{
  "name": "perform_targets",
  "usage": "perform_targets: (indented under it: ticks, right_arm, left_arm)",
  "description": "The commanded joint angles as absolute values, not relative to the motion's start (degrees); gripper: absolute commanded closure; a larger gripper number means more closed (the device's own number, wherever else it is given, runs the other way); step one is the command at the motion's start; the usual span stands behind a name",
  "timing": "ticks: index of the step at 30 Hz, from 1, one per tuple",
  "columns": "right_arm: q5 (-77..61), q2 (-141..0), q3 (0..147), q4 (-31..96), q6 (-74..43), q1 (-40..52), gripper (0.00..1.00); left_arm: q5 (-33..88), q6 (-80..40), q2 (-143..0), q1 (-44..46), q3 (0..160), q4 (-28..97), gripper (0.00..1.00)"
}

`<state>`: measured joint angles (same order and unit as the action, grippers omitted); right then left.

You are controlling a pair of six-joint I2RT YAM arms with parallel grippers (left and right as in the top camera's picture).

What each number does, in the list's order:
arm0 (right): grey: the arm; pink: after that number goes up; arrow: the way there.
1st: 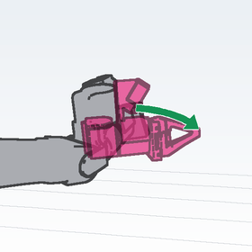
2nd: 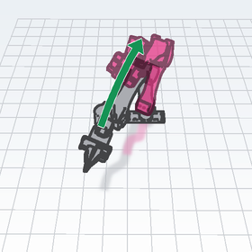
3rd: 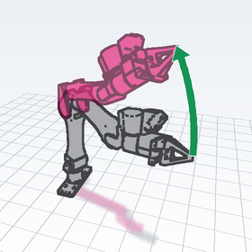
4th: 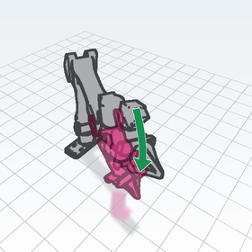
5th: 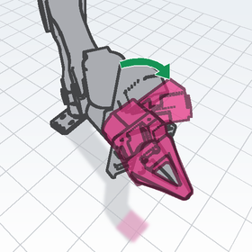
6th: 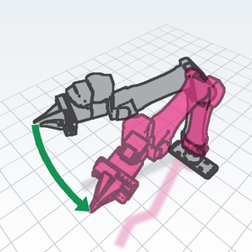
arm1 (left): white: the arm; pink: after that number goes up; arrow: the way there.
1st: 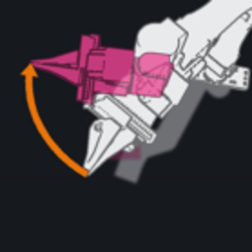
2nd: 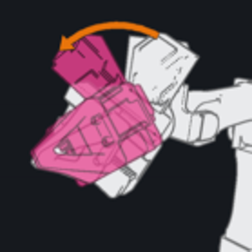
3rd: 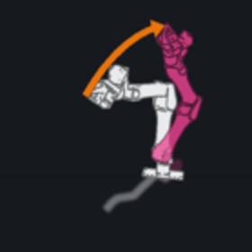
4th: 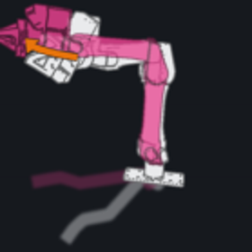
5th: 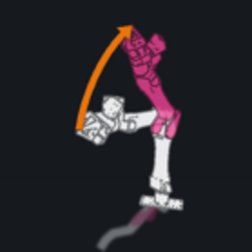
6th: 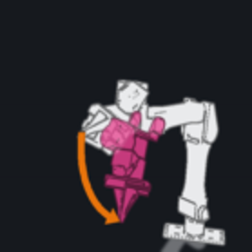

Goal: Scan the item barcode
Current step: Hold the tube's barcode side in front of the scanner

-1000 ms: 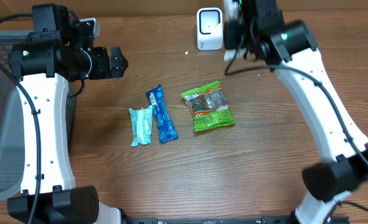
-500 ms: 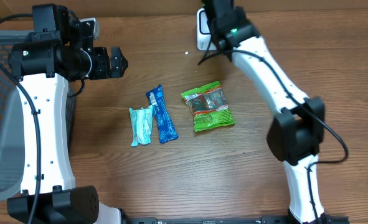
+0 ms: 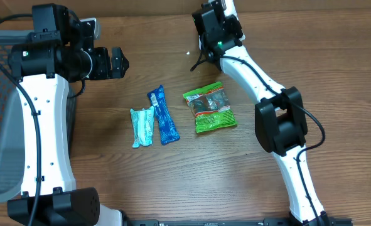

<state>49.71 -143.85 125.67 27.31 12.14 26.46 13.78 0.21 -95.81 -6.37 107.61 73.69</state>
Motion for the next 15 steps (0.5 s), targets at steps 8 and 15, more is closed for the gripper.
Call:
perform_targets:
  ticks: [8,15]
  right_arm:
    - [59.53,-145.75,126.72,26.39,12.03,28.97,0.96]
    - [63.26,-145.97,126.72,26.89,13.45,29.19,0.96]
  left_arm:
    - [14.46,1.30,-96.25,-6.35,107.85,73.45,0.00]
    - [14.46,1.30,-96.25,-6.35,107.85,73.45,0.00]
